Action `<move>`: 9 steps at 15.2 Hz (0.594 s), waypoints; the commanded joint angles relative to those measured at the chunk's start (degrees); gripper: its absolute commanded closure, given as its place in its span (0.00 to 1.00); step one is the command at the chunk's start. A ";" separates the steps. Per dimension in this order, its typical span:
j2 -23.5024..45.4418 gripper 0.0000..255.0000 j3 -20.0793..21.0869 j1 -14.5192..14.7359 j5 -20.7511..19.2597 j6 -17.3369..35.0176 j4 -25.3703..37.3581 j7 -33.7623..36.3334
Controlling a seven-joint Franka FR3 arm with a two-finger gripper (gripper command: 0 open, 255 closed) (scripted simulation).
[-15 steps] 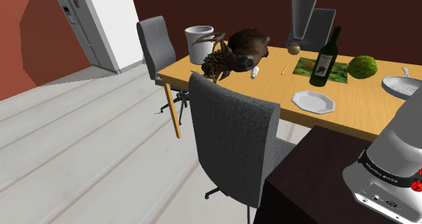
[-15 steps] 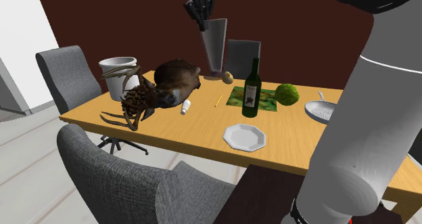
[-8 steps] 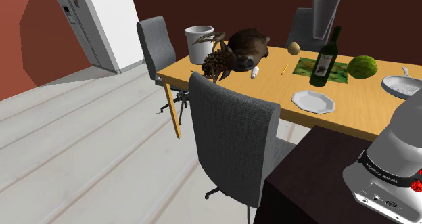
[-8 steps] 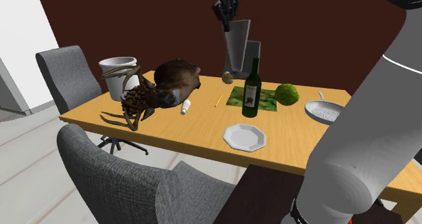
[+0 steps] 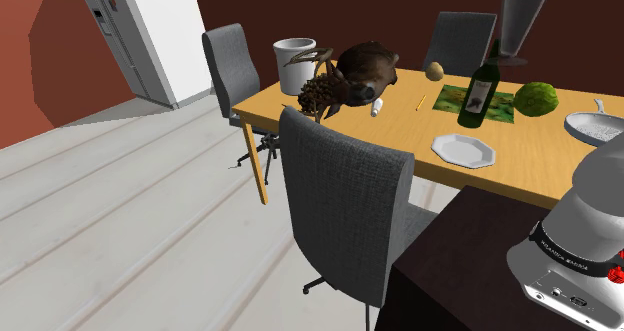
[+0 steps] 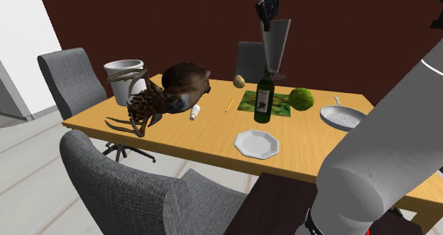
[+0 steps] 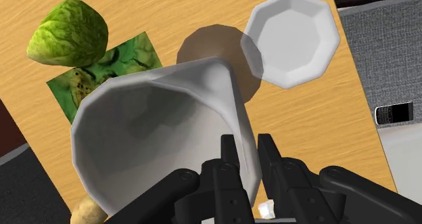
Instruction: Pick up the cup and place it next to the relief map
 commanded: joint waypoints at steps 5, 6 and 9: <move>-1.12 1.00 -5.68 -2.81 -1.33 1.80 -0.81 -8.33; -1.15 1.00 -6.67 -3.26 -1.50 2.05 -0.73 -9.73; -0.85 1.00 -9.79 -4.53 -1.82 2.81 -0.10 -14.06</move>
